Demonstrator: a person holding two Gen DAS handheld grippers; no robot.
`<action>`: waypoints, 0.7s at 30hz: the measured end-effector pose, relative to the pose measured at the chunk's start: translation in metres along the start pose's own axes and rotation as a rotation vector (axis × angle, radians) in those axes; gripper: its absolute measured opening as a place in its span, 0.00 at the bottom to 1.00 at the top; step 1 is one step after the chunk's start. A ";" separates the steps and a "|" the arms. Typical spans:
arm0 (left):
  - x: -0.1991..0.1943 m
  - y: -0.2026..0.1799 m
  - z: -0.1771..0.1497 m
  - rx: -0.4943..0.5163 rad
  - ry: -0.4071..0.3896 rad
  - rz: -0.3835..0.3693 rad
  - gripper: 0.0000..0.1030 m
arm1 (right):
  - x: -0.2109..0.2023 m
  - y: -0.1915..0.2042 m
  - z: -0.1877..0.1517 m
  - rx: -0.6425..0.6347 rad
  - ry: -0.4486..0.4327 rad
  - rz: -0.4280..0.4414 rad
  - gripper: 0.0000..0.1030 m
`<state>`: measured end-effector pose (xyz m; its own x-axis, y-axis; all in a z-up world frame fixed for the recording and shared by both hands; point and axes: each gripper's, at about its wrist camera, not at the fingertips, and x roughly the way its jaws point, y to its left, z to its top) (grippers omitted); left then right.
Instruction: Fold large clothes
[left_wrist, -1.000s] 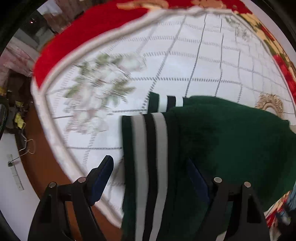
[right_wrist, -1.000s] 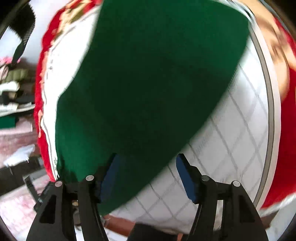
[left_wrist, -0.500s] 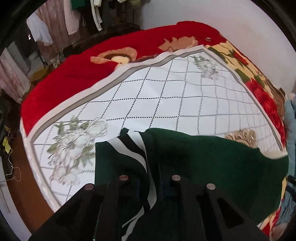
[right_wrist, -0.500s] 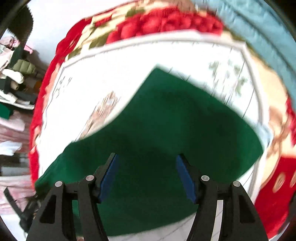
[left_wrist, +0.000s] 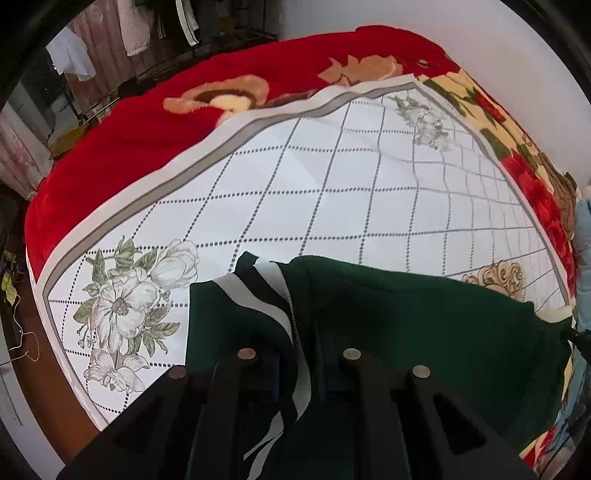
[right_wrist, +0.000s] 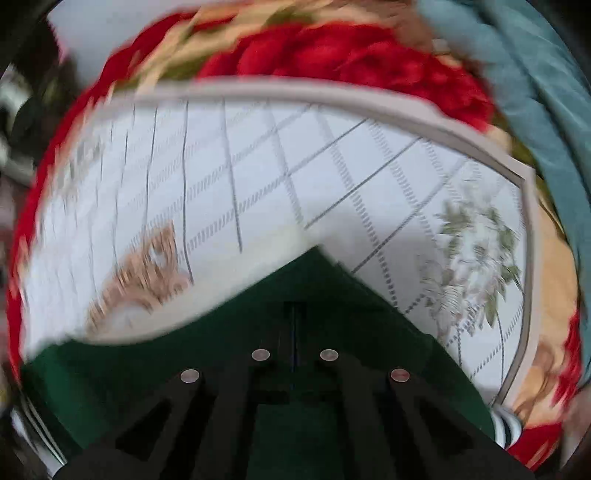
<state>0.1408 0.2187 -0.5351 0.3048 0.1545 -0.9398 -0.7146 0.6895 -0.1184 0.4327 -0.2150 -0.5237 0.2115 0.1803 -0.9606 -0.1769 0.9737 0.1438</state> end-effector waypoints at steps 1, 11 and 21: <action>0.001 -0.003 0.003 0.007 -0.002 0.009 0.11 | -0.007 -0.010 0.000 0.057 -0.018 -0.006 0.00; 0.029 -0.006 0.025 -0.008 0.069 0.045 0.61 | -0.035 -0.004 -0.029 0.099 0.071 0.052 0.01; 0.007 -0.014 0.028 -0.021 -0.022 0.090 0.94 | 0.037 0.080 -0.054 -0.115 0.208 0.129 0.00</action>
<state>0.1710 0.2296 -0.5314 0.2528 0.2308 -0.9396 -0.7525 0.6573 -0.0410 0.3742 -0.1380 -0.5602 -0.0200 0.2581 -0.9659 -0.3004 0.9199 0.2520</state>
